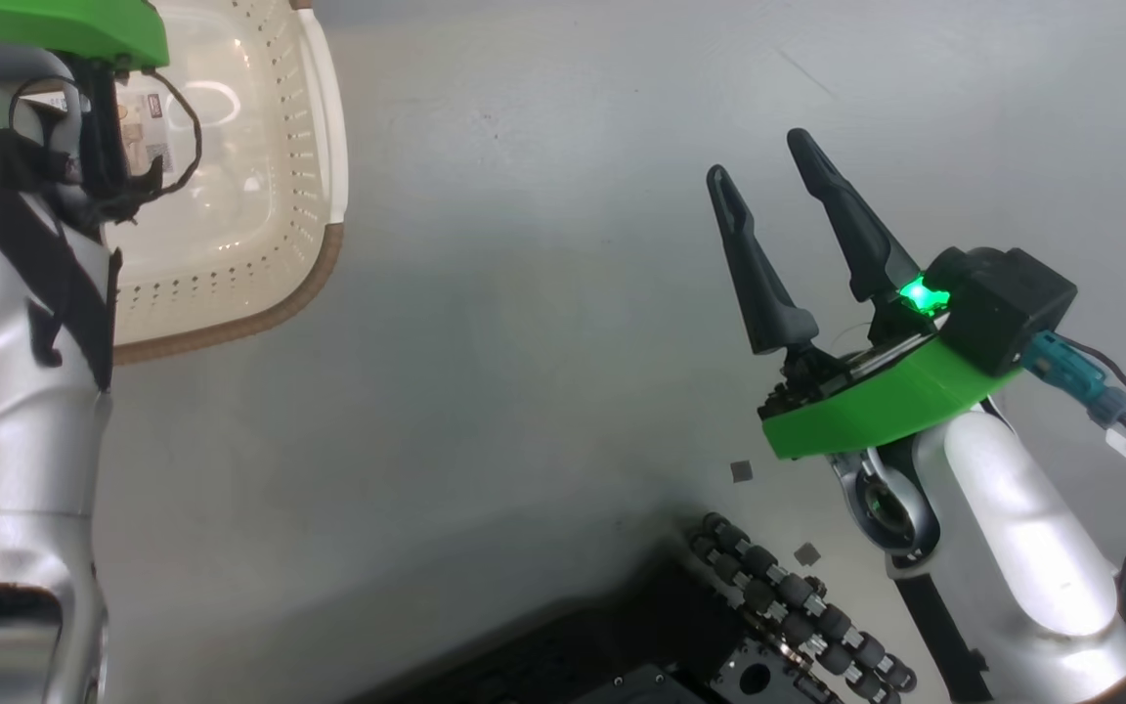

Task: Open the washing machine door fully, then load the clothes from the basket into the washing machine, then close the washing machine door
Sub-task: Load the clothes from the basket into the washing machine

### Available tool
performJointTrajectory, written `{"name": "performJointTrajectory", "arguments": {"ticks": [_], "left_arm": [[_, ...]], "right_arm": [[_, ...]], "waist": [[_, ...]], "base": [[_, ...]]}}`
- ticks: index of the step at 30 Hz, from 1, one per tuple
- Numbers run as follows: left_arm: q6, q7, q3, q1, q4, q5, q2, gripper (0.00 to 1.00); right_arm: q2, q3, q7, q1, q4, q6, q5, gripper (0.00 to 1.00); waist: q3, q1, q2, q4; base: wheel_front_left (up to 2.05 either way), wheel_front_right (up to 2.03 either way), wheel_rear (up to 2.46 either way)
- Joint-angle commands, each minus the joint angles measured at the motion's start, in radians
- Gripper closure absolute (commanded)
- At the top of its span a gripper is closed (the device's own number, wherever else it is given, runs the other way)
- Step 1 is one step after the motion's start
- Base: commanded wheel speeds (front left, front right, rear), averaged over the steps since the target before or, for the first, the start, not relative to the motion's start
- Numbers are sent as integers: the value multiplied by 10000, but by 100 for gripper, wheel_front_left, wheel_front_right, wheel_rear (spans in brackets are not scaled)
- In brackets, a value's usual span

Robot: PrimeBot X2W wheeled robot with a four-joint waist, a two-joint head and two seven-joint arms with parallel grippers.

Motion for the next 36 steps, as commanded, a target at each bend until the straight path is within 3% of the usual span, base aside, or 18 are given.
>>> {"name": "performJointTrajectory", "arguments": {"ticks": [1, 2, 4, 7, 9, 11, 24, 36], "left_arm": [[74, -69, 349, -551, -707, 135, 313, 33], [111, -69, 409, -556, -802, 173, 287, 52], [131, -69, 468, -525, -915, 259, 233, 61], [146, -69, 516, -492, -1036, 354, 193, 65], [125, -70, 590, -447, -1131, 448, 149, 75], [104, -70, 636, -411, -1177, 497, 119, 100], [-82, -70, 597, 869, -1679, 625, -136, 100], [68, 647, 416, 1463, -3046, 750, 283, 100]], "right_arm": [[-39, 143, -63, 172, -257, 44, 38, 0], [-39, 145, -63, 167, -254, 44, 38, 0], [-39, 148, -63, 165, -244, 44, 43, 0], [-39, 147, -63, 166, -232, 44, 48, 0], [-39, 145, -63, 160, -225, 44, 54, 0], [-39, 130, -63, 157, -222, 44, 44, 0], [-39, -53, -63, 300, -152, 44, -17, 0], [-39, -21, -63, 564, -12, 44, 27, 0]], "waist": [[7, 0, 0, 9], [15, 0, 0, 17], [20, 0, 0, 40], [18, 0, 0, 61], [-2, 0, 0, 89], [-23, 0, 0, 116], [-535, 0, 0, 596], [-1312, 0, 0, 899]], "base": [[0, 0, 0], [0, 0, 0], [0, 0, 0], [0, 0, 0], [0, 0, 0], [0, 0, 0], [0, 0, 0], [0, 0, 0]]}}
